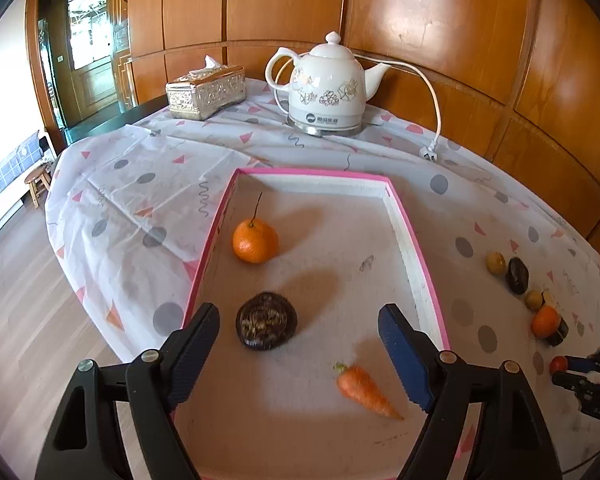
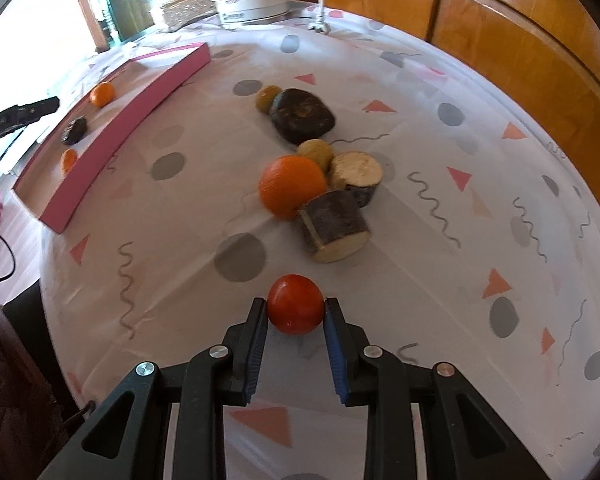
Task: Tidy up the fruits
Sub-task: 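Close the right tool on the red tomato and lift it, then carry the red tomato into the pink tray and open the right tool, then withdraw the right tool from the tray toward the remaining fruits, then reach the left tool to the small yellow round fruit by the cluster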
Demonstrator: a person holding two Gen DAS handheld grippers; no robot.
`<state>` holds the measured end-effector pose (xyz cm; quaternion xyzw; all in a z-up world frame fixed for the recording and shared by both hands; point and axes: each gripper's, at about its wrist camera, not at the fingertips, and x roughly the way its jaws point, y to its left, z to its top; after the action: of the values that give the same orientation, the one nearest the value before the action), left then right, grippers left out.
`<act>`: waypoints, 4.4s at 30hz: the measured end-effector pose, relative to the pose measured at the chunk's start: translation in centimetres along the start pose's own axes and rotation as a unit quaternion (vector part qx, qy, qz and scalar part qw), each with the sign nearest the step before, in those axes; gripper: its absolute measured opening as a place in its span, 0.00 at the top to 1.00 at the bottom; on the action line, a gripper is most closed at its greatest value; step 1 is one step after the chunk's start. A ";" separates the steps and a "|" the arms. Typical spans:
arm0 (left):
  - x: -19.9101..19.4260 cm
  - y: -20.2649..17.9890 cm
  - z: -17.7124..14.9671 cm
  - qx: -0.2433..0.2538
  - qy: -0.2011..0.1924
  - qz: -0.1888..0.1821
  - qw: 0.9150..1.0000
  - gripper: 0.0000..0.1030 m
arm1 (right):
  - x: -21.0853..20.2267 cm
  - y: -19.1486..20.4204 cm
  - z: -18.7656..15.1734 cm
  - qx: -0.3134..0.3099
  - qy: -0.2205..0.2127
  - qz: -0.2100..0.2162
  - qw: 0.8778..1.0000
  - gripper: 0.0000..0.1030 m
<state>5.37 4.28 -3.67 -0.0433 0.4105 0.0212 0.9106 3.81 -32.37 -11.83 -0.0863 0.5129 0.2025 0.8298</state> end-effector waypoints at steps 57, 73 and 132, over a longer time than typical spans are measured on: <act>0.0 6.4 -3.1 -0.112 -0.007 0.032 0.993 0.00 | 2.7 19.0 13.4 -0.012 -0.084 0.080 0.993 0.70; -1.4 3.6 -2.9 -0.046 -0.041 0.015 0.998 0.00 | -1.2 16.7 9.5 -0.023 -0.106 0.023 0.994 0.64; -1.6 -8.4 -1.2 0.107 0.005 -0.109 0.988 0.01 | -7.8 -16.2 -7.6 0.379 0.007 -0.236 0.895 0.64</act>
<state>4.05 -4.23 -2.79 0.0100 0.4076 -0.1226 0.9048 1.42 -51.62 -9.49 0.1149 0.5209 -0.2092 0.8196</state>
